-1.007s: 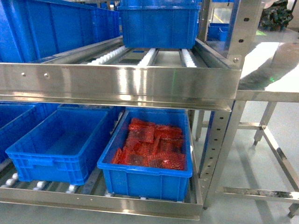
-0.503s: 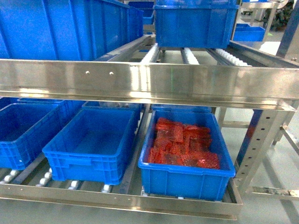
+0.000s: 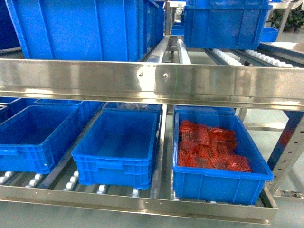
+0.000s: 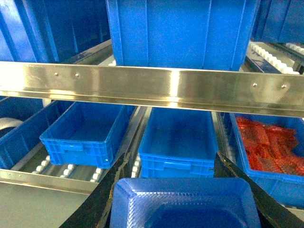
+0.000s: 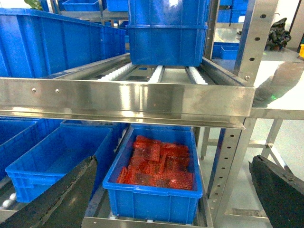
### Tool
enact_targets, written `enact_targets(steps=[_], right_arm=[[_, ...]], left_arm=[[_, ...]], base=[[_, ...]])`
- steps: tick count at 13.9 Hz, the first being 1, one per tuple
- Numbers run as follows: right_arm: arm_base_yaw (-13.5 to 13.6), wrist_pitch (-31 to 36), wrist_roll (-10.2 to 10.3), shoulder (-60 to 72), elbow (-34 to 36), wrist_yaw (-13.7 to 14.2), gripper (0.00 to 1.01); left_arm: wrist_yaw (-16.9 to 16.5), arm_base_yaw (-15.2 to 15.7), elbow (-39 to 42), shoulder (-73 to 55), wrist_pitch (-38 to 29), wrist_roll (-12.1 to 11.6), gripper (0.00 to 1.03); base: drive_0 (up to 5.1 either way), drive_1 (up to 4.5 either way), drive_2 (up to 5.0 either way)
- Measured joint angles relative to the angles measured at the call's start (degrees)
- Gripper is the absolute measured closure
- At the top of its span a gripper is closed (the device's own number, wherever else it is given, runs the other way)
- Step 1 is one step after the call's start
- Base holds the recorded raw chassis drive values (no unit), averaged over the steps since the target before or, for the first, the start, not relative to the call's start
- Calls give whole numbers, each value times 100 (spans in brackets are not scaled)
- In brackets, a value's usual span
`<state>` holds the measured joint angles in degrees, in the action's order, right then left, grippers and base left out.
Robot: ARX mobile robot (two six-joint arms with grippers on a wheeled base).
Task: Pick blue part to blue bin on bottom shelf
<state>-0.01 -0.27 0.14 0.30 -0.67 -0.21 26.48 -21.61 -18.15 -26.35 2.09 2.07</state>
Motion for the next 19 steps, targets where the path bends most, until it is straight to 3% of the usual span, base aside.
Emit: enact_targets(steps=[19], right_arm=[[0,0,4,0,0,17,3]], left_arm=[[-9,0,0,-2,-17,0,60]], base=[[0,0,0]])
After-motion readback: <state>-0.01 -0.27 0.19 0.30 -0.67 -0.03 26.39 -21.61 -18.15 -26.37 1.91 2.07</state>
